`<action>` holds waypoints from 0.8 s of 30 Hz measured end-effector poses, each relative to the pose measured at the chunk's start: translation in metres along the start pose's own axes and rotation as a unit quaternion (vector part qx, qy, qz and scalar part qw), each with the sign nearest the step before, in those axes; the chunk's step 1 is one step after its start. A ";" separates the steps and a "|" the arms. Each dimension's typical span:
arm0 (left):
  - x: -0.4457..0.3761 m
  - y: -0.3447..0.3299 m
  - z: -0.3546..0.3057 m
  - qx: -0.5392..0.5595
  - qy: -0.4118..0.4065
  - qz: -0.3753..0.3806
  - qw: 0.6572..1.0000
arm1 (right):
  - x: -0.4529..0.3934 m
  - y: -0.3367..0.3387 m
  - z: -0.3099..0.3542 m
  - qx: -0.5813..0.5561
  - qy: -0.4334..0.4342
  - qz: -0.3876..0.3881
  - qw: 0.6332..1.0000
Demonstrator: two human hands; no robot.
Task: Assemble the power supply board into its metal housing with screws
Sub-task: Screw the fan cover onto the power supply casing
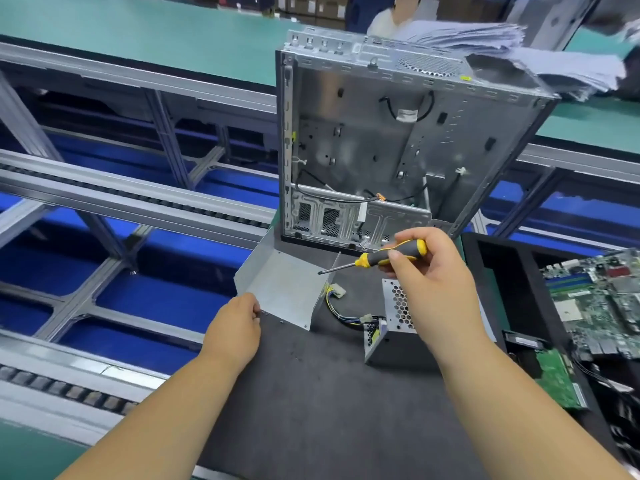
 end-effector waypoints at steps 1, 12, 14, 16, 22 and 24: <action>0.001 0.001 0.000 0.014 0.000 -0.002 1.000 | -0.001 0.004 0.001 -0.001 0.003 -0.004 1.000; 0.027 0.082 -0.104 0.282 -0.081 -0.135 0.946 | 0.003 0.047 0.009 -0.052 0.012 -0.034 0.998; 0.030 0.076 -0.118 0.351 -0.044 -0.107 0.929 | 0.005 0.054 0.012 -0.057 0.019 -0.031 0.998; 0.036 0.060 -0.137 0.463 -0.022 -0.047 0.885 | 0.007 0.063 0.013 -0.065 0.024 -0.030 0.997; 0.057 0.010 -0.198 0.677 0.015 0.164 0.718 | 0.013 0.093 0.007 -0.070 0.034 -0.039 0.996; 0.059 0.000 -0.210 0.682 0.023 0.188 0.707 | 0.014 0.103 0.002 -0.074 0.036 -0.044 0.996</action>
Point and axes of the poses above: each hand's wrist, its own x-axis away from the middle knuckle, its own y-axis out of the back of the hand, z = x × y, the point moved 9 cm from there along -x, towards the middle knuckle, and after that the axes turned 3 degrees about x, right-handed, at the moved point
